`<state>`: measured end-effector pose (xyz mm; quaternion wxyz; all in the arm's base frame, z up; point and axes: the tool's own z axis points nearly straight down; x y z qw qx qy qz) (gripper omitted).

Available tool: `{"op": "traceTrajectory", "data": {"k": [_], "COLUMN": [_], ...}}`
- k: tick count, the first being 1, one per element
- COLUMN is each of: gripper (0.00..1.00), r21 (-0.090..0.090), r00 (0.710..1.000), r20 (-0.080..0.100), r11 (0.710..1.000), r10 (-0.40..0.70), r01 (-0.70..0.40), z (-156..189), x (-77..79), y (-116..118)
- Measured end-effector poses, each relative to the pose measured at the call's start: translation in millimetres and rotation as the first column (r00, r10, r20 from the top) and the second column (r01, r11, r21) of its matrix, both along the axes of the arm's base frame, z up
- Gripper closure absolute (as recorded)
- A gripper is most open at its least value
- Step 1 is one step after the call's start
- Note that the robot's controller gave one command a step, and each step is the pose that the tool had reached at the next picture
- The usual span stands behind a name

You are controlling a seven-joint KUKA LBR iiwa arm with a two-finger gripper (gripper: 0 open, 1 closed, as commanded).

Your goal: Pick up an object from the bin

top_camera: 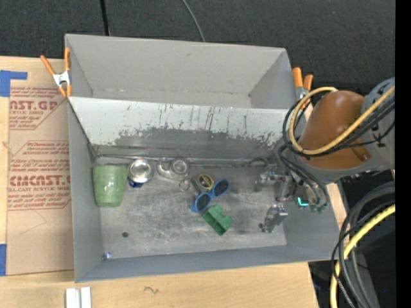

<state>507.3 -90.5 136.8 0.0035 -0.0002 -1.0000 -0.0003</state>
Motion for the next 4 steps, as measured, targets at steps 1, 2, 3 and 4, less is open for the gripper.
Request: {"op": "traceTrajectory", "data": {"k": [1,2,3,4], "gripper": [0.00,0.00,1.00,1.00], "r21": [-0.004,-0.003,-0.003,-0.006], "r00": [1.000,0.989,0.989,0.926], "r20": [0.007,0.017,0.013,0.017], "r11": [1.000,0.989,0.989,0.927], "r10": [-0.029,0.147,0.148,0.376], "r01": [0.029,-0.147,-0.148,-0.376], "z": [-66,-64,-63,183], "x": [21.5,-4.6,-5.1,-7.0], "y": [67,103,103,67]}}
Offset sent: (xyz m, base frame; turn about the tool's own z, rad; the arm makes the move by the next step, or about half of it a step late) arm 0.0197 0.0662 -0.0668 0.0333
